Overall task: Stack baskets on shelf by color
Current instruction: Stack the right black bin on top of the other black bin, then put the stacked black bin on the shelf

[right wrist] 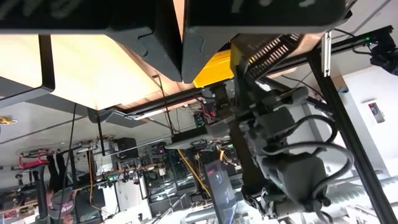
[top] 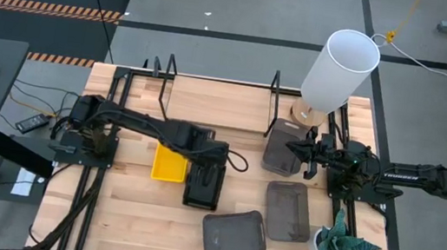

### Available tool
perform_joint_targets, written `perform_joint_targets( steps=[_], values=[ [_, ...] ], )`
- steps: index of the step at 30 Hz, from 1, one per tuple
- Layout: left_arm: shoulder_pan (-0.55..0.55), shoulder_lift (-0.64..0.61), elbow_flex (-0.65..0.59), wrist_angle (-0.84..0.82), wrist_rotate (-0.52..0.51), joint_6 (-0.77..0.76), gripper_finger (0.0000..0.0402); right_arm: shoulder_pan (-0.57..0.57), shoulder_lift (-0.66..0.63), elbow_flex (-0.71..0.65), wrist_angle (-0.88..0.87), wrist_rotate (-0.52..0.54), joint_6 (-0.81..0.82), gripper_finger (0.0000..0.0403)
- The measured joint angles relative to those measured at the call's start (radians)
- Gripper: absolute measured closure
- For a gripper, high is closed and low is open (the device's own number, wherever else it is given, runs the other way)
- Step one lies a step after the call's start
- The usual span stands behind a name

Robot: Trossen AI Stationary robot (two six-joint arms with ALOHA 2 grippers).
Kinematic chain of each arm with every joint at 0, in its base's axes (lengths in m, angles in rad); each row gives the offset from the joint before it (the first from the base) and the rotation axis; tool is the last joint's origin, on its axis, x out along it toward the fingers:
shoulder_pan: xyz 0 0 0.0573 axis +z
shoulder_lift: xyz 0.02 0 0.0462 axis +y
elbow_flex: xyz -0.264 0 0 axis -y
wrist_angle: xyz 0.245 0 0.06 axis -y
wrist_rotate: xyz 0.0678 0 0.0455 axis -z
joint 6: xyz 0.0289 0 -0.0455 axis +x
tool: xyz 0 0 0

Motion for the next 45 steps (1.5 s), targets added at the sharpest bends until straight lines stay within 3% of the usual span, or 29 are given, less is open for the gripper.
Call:
perform_joint_targets(
  steps=[6,21,28,30,35,37,40,45],
  values=[
    [0.000,0.004,-0.045,0.032,0.007,-0.014,0.0374,0.000,0.001,0.000,0.002,0.000,0.000,0.0389],
    [0.003,0.004,-0.053,0.061,-0.008,0.034,0.0241,0.000,0.001,0.000,0.002,0.000,0.000,0.0389],
    [0.005,0.004,-0.053,0.058,-0.015,0.026,0.0241,0.000,0.001,0.000,0.002,0.000,0.000,0.0389],
    [0.005,0.004,-0.053,0.053,0.023,0.021,0.0247,0.000,0.001,0.000,0.002,0.000,0.000,0.0389],
    [-0.022,0.004,-0.053,0.044,0.276,-0.007,0.0258,0.000,0.001,0.000,0.002,0.000,0.000,0.0389],
    [-0.047,0.004,-0.053,0.043,0.327,-0.048,0.0258,0.000,0.001,0.000,0.002,0.000,0.000,0.0389],
    [-0.100,0.005,-0.053,0.045,0.312,-0.092,0.0252,0.000,0.001,0.000,0.002,0.000,0.000,0.0389],
    [-0.206,0.005,-0.053,0.068,0.131,-0.152,0.0232,0.000,0.001,0.000,0.002,0.000,0.000,0.0389]
  ],
)
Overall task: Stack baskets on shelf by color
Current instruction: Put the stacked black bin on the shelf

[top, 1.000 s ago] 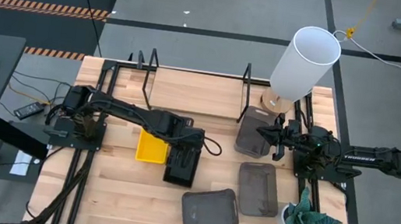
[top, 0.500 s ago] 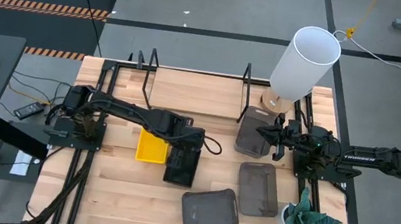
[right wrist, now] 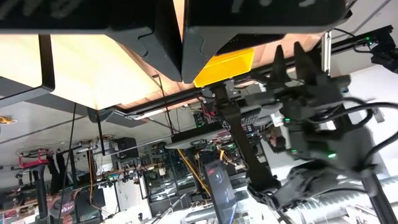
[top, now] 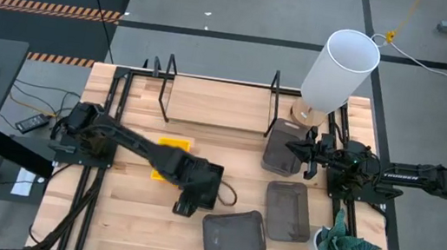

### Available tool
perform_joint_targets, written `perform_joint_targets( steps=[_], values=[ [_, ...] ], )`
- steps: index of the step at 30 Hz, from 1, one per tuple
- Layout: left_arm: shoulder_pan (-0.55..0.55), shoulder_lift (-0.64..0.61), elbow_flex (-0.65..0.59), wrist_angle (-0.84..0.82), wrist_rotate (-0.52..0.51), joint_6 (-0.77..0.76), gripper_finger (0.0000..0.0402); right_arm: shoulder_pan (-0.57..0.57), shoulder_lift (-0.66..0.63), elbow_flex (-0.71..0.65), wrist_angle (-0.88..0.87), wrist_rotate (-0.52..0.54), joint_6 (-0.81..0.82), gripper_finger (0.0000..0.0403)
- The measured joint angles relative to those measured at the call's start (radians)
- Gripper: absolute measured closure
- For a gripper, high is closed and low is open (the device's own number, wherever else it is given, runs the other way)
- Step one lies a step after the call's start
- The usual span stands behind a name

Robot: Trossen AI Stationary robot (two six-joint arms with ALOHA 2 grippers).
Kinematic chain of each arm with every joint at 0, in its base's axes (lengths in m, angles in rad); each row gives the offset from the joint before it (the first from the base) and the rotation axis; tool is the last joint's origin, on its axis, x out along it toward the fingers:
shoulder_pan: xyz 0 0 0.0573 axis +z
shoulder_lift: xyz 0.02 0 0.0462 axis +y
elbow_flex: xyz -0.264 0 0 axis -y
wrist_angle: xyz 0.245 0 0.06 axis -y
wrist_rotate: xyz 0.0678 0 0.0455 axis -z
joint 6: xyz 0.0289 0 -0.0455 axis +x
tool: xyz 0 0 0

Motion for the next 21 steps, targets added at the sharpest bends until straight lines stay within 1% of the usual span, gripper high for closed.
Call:
perform_joint_targets(
  steps=[3,7,10,14,19,21],
  values=[
    [-0.054,0.006,0.002,0.019,-0.061,-0.028,0.0216,0.000,0.000,0.000,0.000,0.000,0.000,0.0389],
    [-0.099,0.024,0.002,0.025,-0.066,-0.081,0.0198,0.000,0.000,0.000,0.000,0.000,0.000,0.0389],
    [-0.120,0.050,0.002,0.027,-0.074,-0.103,0.0192,0.000,0.000,0.000,0.000,0.000,0.000,0.0389],
    [-0.133,0.090,0.002,0.029,-0.114,-0.112,0.0193,0.000,0.000,0.000,0.005,0.000,0.000,0.0389],
    [-0.132,0.123,0.001,0.027,-0.195,-0.098,0.0202,0.000,0.000,0.000,0.005,0.000,0.000,0.0389],
    [-0.131,0.136,0.001,0.038,-0.204,-0.095,0.0208,0.000,0.000,0.000,0.005,0.000,0.000,0.0389]
  ],
)
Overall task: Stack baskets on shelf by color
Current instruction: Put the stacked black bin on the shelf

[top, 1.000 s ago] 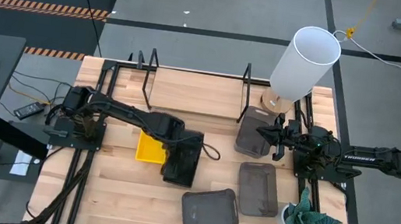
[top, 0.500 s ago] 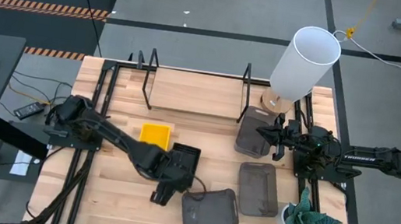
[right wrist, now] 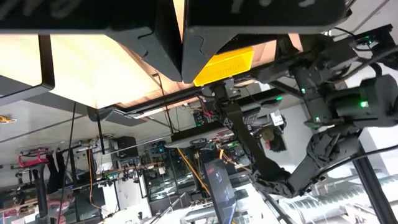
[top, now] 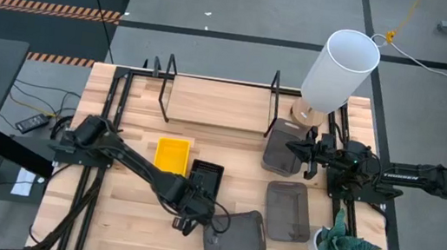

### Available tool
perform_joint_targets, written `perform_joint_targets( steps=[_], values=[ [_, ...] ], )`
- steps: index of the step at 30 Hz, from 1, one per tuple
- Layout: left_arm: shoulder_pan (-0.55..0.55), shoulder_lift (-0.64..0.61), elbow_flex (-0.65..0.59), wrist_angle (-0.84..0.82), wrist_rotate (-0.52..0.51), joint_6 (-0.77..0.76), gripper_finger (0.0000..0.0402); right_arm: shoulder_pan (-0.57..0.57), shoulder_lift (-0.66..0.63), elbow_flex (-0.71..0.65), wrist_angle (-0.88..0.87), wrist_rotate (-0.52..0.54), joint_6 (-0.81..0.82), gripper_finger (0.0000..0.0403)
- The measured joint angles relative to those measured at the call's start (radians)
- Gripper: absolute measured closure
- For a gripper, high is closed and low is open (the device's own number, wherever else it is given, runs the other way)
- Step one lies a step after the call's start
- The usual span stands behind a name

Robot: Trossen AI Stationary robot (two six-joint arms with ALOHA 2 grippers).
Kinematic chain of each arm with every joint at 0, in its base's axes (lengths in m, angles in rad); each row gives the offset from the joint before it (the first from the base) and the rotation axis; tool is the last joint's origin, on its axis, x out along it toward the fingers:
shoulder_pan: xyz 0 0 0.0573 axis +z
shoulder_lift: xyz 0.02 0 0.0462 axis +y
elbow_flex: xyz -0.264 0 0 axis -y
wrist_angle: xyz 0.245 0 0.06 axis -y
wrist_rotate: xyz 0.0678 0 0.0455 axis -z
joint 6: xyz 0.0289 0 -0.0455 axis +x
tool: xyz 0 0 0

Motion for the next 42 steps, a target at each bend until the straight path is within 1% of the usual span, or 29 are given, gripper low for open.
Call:
perform_joint_targets(
  steps=[4,9,14,18,21,25,28,31,35,39,42],
  values=[
    [0.009,0.030,0.000,-0.004,-0.003,0.003,0.0227,0.000,0.000,0.000,0.000,0.000,0.000,0.0389],
    [0.024,0.054,0.000,-0.011,-0.011,0.024,0.0265,0.000,0.000,0.000,0.000,0.000,0.000,0.0389],
    [0.058,0.053,-0.001,-0.021,-0.048,0.054,0.0326,0.000,0.000,0.000,0.001,0.000,0.000,0.0389],
    [0.098,0.048,-0.001,-0.020,-0.059,0.113,0.0379,0.000,0.000,0.000,0.001,0.000,0.000,0.0389],
    [0.136,0.046,-0.001,-0.019,-0.056,0.151,0.0379,0.000,0.000,0.000,0.001,0.000,0.000,0.0389],
    [0.191,0.034,-0.001,-0.016,-0.058,0.193,0.0364,0.000,0.000,0.000,0.001,0.000,0.000,0.0389],
    [0.226,0.013,-0.001,-0.010,-0.057,0.219,0.0364,0.000,0.000,0.000,0.001,0.000,0.000,0.0389],
    [0.254,-0.023,-0.001,-0.002,-0.056,0.247,0.0376,0.000,0.000,0.000,0.001,0.000,0.000,0.0389],
    [0.294,-0.091,-0.001,0.006,-0.060,0.263,0.0377,0.000,0.000,0.000,0.001,0.000,0.000,0.0389],
    [0.348,-0.163,0.000,-0.002,-0.063,0.264,0.0364,0.000,0.000,0.000,0.001,0.000,0.000,0.0389],
    [0.399,-0.194,0.000,-0.026,-0.063,0.284,0.0363,0.000,0.000,0.000,0.001,0.000,0.000,0.0389]
  ],
)
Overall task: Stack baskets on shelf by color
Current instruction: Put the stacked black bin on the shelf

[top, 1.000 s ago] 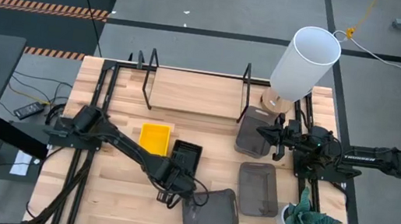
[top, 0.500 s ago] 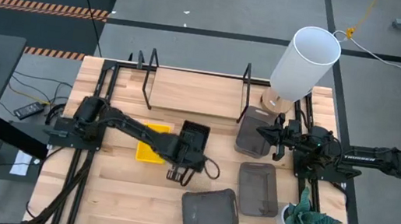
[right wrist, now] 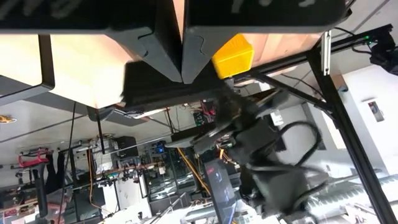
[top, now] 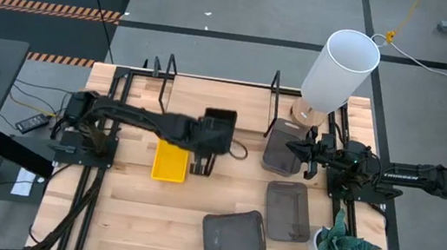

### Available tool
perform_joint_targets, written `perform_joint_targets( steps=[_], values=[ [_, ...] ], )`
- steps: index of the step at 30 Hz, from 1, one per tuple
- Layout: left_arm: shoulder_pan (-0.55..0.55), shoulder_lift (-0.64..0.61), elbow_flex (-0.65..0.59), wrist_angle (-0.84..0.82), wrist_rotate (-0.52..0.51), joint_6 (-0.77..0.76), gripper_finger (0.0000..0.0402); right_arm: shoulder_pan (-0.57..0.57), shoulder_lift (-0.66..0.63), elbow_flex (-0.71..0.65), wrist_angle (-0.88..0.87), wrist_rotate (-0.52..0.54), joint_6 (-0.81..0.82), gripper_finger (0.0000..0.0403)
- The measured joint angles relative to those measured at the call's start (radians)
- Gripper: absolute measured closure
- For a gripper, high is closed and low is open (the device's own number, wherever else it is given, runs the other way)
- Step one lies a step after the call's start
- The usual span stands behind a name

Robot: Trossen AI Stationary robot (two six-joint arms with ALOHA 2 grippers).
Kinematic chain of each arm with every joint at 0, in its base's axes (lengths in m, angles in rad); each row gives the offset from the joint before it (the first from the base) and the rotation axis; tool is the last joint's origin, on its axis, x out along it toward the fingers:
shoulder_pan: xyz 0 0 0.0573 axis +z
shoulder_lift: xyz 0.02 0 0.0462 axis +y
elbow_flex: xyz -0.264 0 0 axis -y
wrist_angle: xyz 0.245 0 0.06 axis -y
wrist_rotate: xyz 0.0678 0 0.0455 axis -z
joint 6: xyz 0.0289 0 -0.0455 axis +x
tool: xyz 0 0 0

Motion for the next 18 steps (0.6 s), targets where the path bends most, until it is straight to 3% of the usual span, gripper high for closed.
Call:
perform_joint_targets(
  steps=[6,12,18],
  values=[
    [0.125,-0.002,0.000,-0.102,-0.029,0.105,0.0376,0.000,0.000,0.000,0.000,0.000,0.000,0.0389],
    [0.278,0.004,0.000,-0.145,-0.081,0.162,0.0360,0.000,0.000,0.000,0.000,0.000,0.000,0.0389],
    [0.387,0.004,0.000,-0.235,-0.041,0.188,0.0372,0.000,0.000,0.000,0.000,0.000,0.000,0.0389]
  ],
)
